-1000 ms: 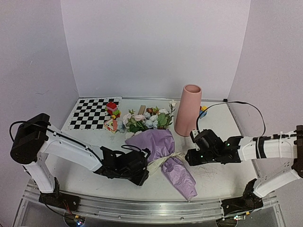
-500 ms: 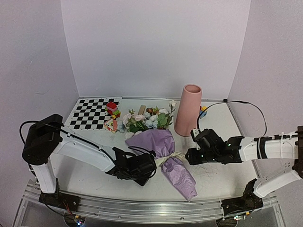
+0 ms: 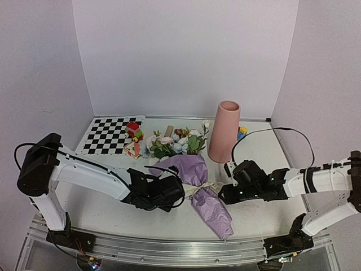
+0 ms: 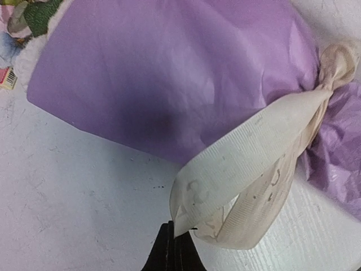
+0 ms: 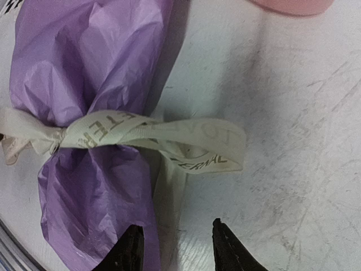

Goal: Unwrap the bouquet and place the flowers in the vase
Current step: Untie the ribbon from the wrapping paper.

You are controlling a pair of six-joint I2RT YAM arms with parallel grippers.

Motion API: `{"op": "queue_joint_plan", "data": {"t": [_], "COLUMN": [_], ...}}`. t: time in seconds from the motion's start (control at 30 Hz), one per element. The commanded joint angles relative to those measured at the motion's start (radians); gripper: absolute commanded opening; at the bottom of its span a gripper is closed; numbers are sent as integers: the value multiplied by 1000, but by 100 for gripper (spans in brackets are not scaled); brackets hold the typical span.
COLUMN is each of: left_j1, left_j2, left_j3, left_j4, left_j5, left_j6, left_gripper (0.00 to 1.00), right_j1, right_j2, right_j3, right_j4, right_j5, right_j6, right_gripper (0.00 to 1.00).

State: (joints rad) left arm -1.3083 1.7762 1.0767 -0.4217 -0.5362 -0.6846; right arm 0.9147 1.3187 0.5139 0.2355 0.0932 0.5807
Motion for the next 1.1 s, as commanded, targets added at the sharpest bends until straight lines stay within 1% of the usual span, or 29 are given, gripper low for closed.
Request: {"op": "queue_joint_plan", "data": {"t": [0.0,0.13,0.27,0.37,0.47,0.57,0.7,0.93,1.07], "left_j1": [12,48,82,99,119,130,131,131,131], "left_j2": [-77,-113,-149,-176,-209,-235,-245,-240,-228], "left_j3": [18,14,-3,-24,-50,-74,-86,-89,-82], "left_j4": [-26,-32,-32,-33,-32,-32,-32,-31,-31], "left_j5": [-64,-50,-39,-38,-36,-38,-31,-25,-16], "left_j6": [-68,-111,-153,-176,-204,-219,-222,-216,-202], "left_gripper": [0,0,0,0,0,0,0,0,0], "right_j1": [63,143,146,145,142,121,111,125,169], "right_j2": [65,154,170,131,96,92,93,130,167], "right_j3": [12,105,149,142,138,146,126,73,78], "right_j4": [126,142,151,143,83,10,-26,-47,-55], "right_j5": [-119,-93,-88,-2,102,149,119,29,48], "right_j6": [40,53,54,50,49,48,44,43,68], "right_gripper": [44,44,44,45,46,46,47,54,60]}}
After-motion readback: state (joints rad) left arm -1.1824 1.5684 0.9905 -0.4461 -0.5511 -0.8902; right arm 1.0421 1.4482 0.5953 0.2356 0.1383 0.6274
